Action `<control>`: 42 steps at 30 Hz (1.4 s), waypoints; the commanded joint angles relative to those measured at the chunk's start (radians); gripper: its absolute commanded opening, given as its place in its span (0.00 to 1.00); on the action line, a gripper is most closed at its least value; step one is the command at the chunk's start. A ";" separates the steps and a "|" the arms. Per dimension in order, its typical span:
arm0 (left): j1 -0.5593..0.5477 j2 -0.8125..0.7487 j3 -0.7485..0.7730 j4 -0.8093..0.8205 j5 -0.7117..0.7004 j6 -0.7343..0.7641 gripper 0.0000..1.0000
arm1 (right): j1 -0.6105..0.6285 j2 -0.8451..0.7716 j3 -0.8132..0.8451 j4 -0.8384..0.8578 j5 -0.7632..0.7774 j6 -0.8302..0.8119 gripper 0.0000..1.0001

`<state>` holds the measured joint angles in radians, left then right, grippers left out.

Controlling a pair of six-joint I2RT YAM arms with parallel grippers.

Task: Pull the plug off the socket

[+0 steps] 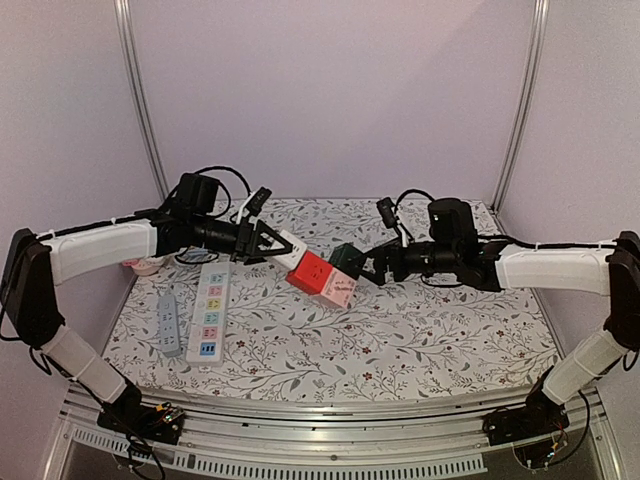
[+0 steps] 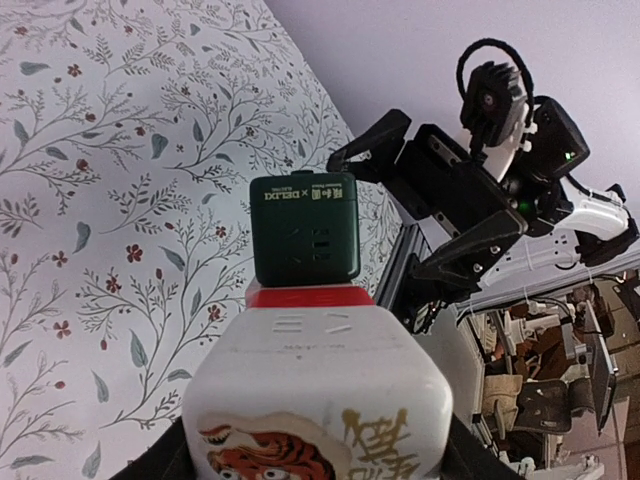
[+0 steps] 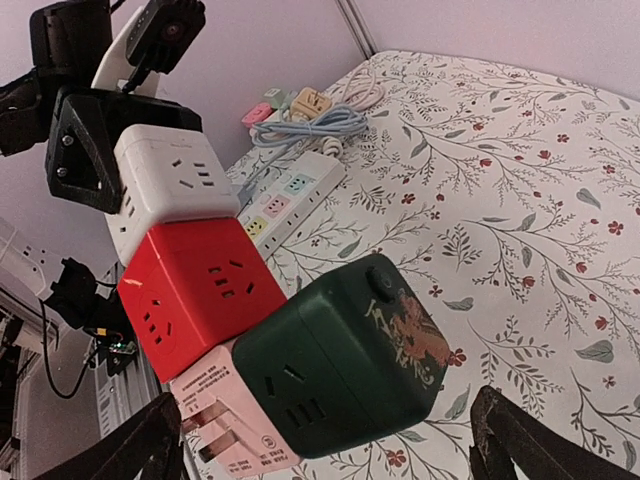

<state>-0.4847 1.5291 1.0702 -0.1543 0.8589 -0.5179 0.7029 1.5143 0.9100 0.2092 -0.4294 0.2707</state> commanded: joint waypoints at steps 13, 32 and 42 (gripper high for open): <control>-0.089 -0.116 0.005 0.095 0.179 0.101 0.08 | -0.005 0.048 0.099 -0.095 -0.321 -0.038 0.94; -0.102 -0.144 0.002 0.102 0.224 0.120 0.08 | -0.004 0.077 0.194 -0.294 -0.520 -0.129 0.81; -0.114 -0.151 0.002 0.099 0.224 0.127 0.06 | -0.005 0.098 0.208 -0.300 -0.559 -0.134 0.71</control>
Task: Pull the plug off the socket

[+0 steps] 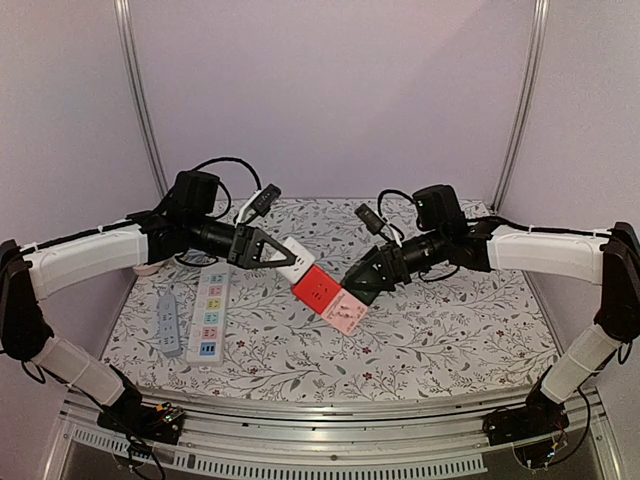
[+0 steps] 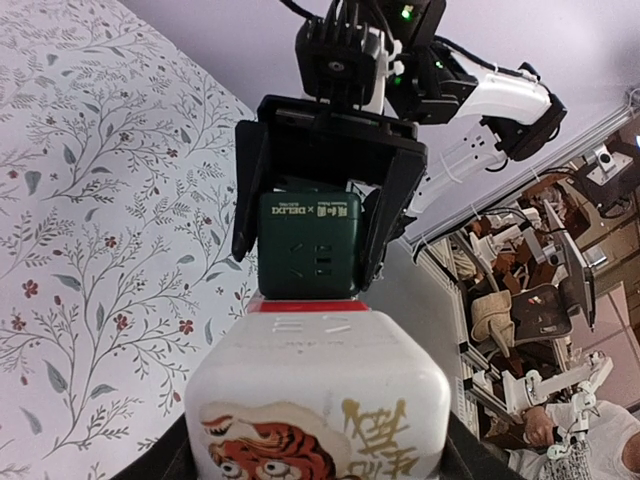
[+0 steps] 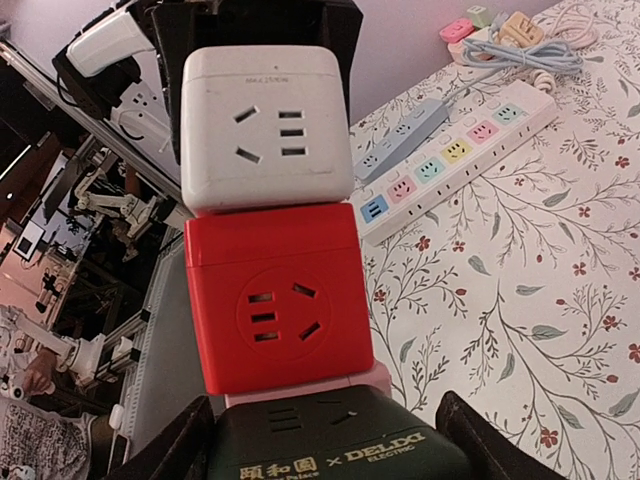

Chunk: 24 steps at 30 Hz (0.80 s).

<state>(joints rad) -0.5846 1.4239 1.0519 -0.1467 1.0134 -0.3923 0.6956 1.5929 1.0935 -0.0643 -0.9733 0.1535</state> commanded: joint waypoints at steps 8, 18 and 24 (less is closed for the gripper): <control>-0.012 -0.042 0.034 0.047 0.055 0.026 0.06 | 0.003 0.012 0.025 -0.039 -0.026 -0.022 0.44; -0.008 -0.025 0.062 -0.008 0.073 0.039 0.05 | 0.003 -0.002 0.032 -0.104 -0.009 -0.079 0.33; -0.006 -0.005 0.072 -0.010 0.111 0.022 0.05 | 0.013 -0.014 0.053 -0.184 0.019 -0.136 0.32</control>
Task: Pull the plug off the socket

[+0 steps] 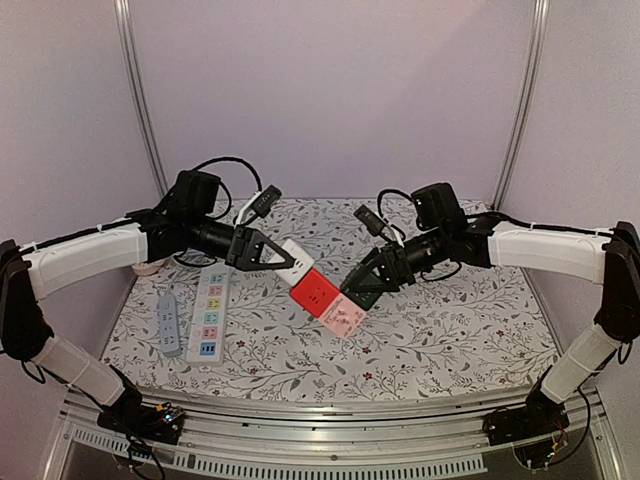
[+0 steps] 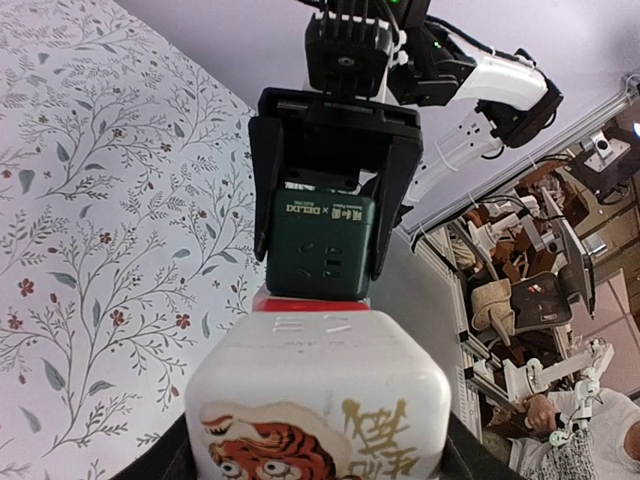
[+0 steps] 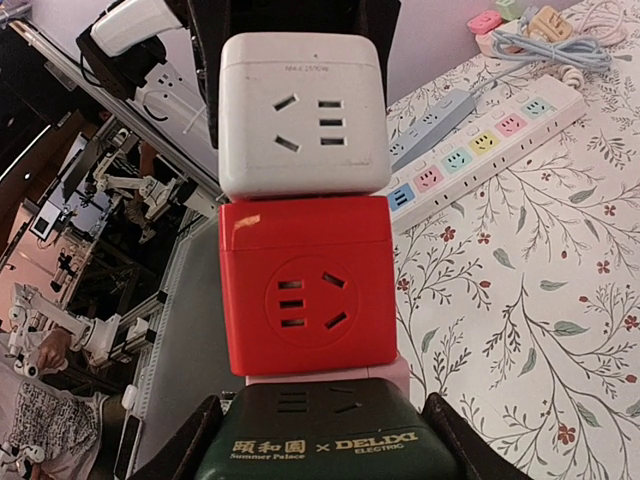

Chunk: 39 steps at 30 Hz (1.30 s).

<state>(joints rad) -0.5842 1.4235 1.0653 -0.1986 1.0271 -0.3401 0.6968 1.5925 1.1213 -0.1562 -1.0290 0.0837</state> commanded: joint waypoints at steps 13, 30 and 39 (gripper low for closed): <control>-0.006 -0.050 0.044 0.007 -0.048 0.027 0.00 | 0.017 -0.029 0.009 -0.020 0.144 -0.018 0.29; -0.006 -0.071 0.056 -0.042 -0.074 0.075 0.00 | 0.016 -0.028 -0.008 0.035 0.082 0.041 0.30; -0.006 -0.036 0.113 -0.152 -0.002 0.118 0.00 | 0.077 -0.018 0.106 -0.281 0.143 -0.183 0.29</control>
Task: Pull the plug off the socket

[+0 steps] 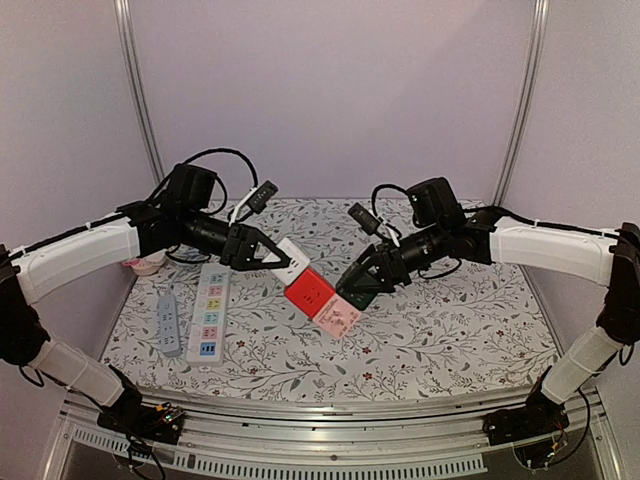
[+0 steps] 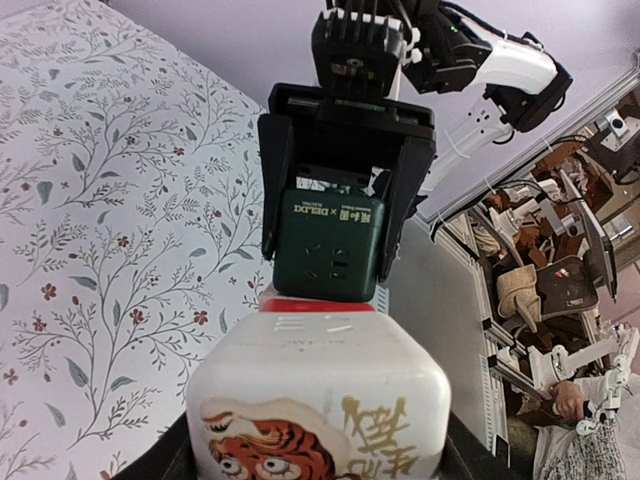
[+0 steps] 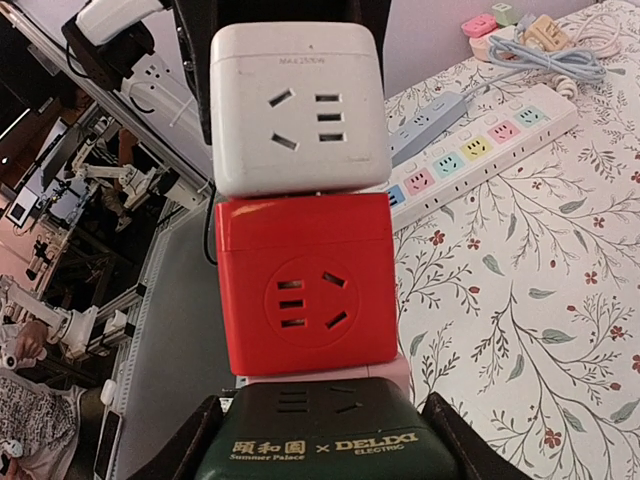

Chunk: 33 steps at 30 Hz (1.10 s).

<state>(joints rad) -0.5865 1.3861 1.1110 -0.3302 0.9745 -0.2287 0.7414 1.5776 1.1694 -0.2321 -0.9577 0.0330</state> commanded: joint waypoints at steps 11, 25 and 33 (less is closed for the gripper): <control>0.000 -0.036 0.076 -0.053 0.010 0.039 0.00 | 0.034 0.004 0.050 -0.141 0.104 -0.106 0.28; 0.060 -0.163 -0.017 0.144 -0.027 -0.060 0.00 | 0.001 -0.058 -0.019 0.071 0.127 0.086 0.29; 0.065 -0.157 -0.023 0.162 -0.009 -0.076 0.00 | 0.001 -0.036 -0.018 0.080 0.097 0.093 0.29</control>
<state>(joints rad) -0.5529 1.2606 1.0771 -0.2749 0.9417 -0.2619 0.7555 1.5307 1.1725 -0.1207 -0.8909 0.1097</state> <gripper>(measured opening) 0.591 0.591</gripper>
